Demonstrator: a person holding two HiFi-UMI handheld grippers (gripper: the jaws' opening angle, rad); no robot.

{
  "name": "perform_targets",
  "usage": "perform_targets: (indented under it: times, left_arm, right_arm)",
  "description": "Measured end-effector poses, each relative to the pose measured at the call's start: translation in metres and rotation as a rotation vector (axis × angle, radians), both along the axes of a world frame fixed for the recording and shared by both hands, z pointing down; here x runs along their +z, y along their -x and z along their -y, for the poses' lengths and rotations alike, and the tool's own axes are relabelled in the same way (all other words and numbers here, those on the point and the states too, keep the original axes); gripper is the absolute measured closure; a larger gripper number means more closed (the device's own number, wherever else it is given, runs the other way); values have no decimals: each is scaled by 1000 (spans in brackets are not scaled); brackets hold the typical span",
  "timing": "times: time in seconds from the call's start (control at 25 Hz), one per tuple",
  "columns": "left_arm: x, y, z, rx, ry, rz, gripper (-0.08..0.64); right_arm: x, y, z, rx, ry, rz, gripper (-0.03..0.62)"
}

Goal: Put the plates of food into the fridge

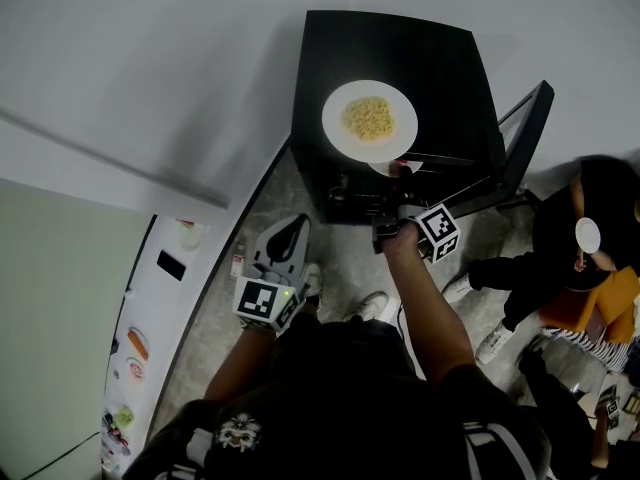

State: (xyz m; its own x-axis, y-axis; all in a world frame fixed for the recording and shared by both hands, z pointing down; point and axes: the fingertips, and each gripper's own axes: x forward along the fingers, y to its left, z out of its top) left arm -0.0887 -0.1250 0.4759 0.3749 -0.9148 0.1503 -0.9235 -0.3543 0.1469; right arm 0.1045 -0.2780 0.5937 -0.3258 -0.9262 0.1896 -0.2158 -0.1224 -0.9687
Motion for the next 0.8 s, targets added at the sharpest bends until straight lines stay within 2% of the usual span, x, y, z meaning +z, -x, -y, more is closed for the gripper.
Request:
perform_targets:
  times: [0.16, 0.28, 0.56, 0.68, 0.8]
  left_arm:
    - [-4, -5, 0, 11, -5, -3, 537]
    - [-7, -9, 1, 23, -17, -6, 537]
    - [-11, -17, 7, 40, -13, -74, 537]
    - [-18, -23, 8, 56, -28, -80, 537]
    - [-30, -33, 10, 77, -55, -89, 537]
  right_arm:
    - [-13, -8, -9, -24, -43, -110, 421]
    - [-31, -10, -23, -90, -125, -268, 419]
    - [-100, 6, -71, -246, -459, -748, 420]
    - [-135, 13, -90, -263, -609, -942, 447]
    - [-174, 19, -105, -224, -757, -1120, 499]
